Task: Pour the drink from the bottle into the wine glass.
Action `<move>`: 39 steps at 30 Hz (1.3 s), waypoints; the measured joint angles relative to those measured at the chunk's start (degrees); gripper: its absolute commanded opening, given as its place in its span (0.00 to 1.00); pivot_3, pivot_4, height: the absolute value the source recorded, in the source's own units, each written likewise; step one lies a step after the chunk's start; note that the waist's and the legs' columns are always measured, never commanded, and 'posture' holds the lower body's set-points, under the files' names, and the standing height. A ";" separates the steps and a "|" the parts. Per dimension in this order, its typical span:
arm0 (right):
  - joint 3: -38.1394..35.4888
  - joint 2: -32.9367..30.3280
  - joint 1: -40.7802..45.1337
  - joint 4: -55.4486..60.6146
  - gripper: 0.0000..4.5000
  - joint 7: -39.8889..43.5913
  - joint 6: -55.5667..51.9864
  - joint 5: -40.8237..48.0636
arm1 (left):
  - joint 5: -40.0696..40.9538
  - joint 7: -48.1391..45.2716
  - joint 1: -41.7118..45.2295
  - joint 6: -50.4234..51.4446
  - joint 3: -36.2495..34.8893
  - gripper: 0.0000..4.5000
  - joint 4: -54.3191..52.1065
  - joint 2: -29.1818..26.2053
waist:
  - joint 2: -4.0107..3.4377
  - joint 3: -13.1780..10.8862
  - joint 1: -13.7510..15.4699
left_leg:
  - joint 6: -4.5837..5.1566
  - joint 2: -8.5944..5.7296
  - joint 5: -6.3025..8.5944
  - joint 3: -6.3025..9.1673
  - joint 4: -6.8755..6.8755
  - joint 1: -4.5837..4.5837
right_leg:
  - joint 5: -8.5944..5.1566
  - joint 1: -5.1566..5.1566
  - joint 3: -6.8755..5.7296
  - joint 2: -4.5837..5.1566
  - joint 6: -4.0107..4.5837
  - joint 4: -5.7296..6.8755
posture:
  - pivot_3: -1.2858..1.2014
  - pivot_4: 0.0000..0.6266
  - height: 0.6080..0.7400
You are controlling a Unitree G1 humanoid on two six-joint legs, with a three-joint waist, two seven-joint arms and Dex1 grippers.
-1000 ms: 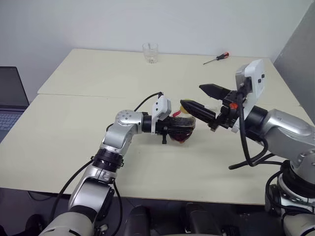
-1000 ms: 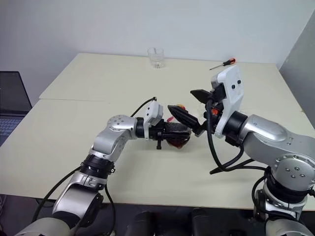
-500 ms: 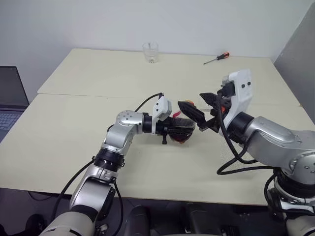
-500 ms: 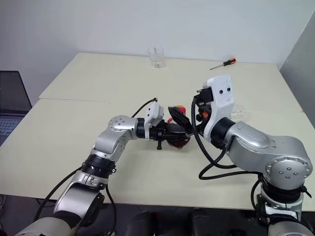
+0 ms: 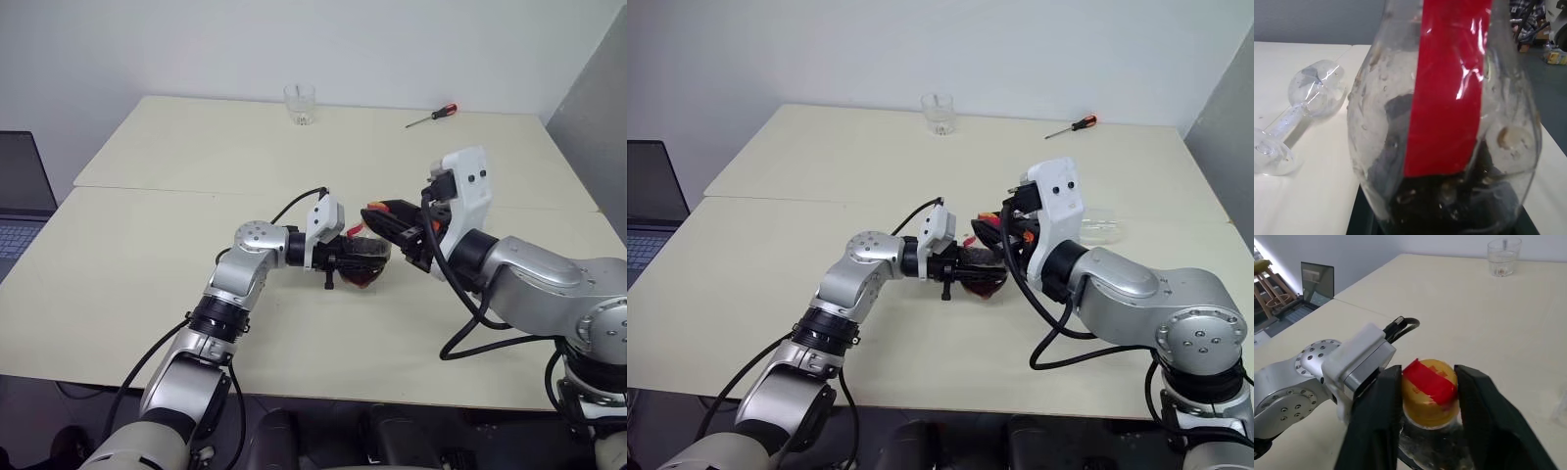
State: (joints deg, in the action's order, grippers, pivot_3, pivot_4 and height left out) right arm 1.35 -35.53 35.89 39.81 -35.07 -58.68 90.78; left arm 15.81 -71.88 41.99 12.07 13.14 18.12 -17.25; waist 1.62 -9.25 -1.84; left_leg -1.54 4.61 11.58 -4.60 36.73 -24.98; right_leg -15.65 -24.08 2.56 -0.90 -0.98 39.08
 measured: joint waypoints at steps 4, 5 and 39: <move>0.26 -1.80 0.11 -0.41 0.27 2.43 0.60 -0.07 | -0.03 0.03 0.02 -0.01 0.00 0.20 0.00 0.15 | 0.00 0.00 0.01 | 0.00 0.00 0.00 -0.01 0.00 0.00 | 0.00 0.00 -0.01 0.00 0.00 -0.01 | 0.52 0.24 1.00; 0.32 -2.77 0.30 -0.86 0.27 4.51 0.60 -0.77 | -0.05 0.04 0.02 -0.02 0.00 0.20 0.00 0.20 | 0.00 0.00 0.01 | 0.00 0.00 0.00 -0.01 0.00 0.00 | 0.00 0.00 -0.01 0.00 0.00 -0.01 | 0.52 0.24 1.00; 22.83 -8.47 26.28 -43.58 0.50 120.47 30.96 -69.18 | -1.88 0.11 -1.95 2.41 1.74 0.18 -1.40 -0.52 | -0.17 -0.11 0.22 | 0.10 0.00 0.07 -0.11 0.14 0.00 | 0.07 -0.08 -0.04 -0.03 0.33 0.09 | 0.52 0.24 1.00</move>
State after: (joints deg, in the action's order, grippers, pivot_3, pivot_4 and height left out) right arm 24.18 -44.00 62.16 -3.78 85.40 -27.72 21.60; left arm 13.93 -71.77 40.04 14.48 14.88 16.72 -17.77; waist 1.44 -9.36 -1.62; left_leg -1.44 4.61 11.65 -4.72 36.87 -24.98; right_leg -15.58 -24.16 2.52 -0.93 -0.65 39.16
